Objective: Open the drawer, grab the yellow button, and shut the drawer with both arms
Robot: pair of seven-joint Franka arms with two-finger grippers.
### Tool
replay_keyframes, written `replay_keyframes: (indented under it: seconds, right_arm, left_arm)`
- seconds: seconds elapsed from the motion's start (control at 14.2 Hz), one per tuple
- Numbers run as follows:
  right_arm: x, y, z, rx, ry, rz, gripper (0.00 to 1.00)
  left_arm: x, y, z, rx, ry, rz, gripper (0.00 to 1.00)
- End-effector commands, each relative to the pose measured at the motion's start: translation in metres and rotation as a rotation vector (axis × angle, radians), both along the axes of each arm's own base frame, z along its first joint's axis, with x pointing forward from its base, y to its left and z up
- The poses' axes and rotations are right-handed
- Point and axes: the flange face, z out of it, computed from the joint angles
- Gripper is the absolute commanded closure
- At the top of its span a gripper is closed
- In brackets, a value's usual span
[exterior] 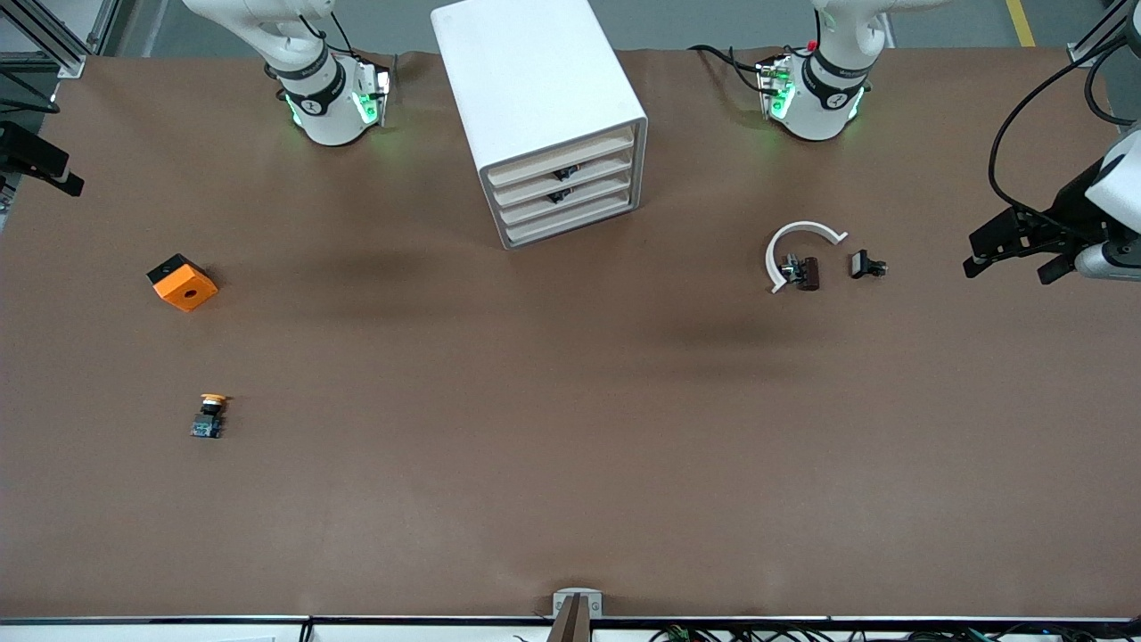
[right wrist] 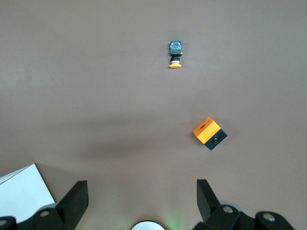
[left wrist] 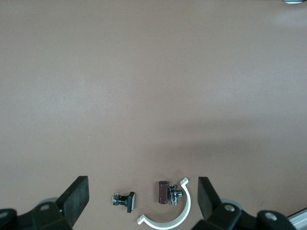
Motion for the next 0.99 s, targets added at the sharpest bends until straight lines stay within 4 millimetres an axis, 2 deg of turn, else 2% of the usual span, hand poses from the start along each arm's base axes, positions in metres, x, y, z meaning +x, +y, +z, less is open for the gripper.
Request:
replay_keyframes:
  seconds: [0.0, 0.42, 0.56, 0.78, 0.92]
  right_arm:
    - [-0.008, -0.001, 0.003, -0.014, -0.012, 0.015, 0.0]
    - [-0.009, -0.006, 0.004, -0.018, -0.019, 0.037, 0.0]
    - [-0.009, -0.006, 0.004, -0.018, -0.018, 0.037, 0.0]
    - [-0.01, -0.006, 0.005, -0.018, -0.019, 0.037, 0.0]
    - [-0.01, -0.006, 0.005, -0.018, -0.021, 0.037, 0.0]
  left_arm:
    - [0.002, 0.002, 0.005, 0.019, -0.001, -0.002, 0.0]
    - [-0.001, 0.006, 0.012, 0.057, -0.006, -0.008, 0.0]
    - [-0.001, 0.005, 0.021, 0.057, -0.023, -0.008, 0.0]
    - [-0.002, -0.015, 0.041, 0.11, -0.051, -0.051, 0.0]
    - [-0.007, -0.014, 0.056, 0.119, -0.03, -0.02, 0.0]
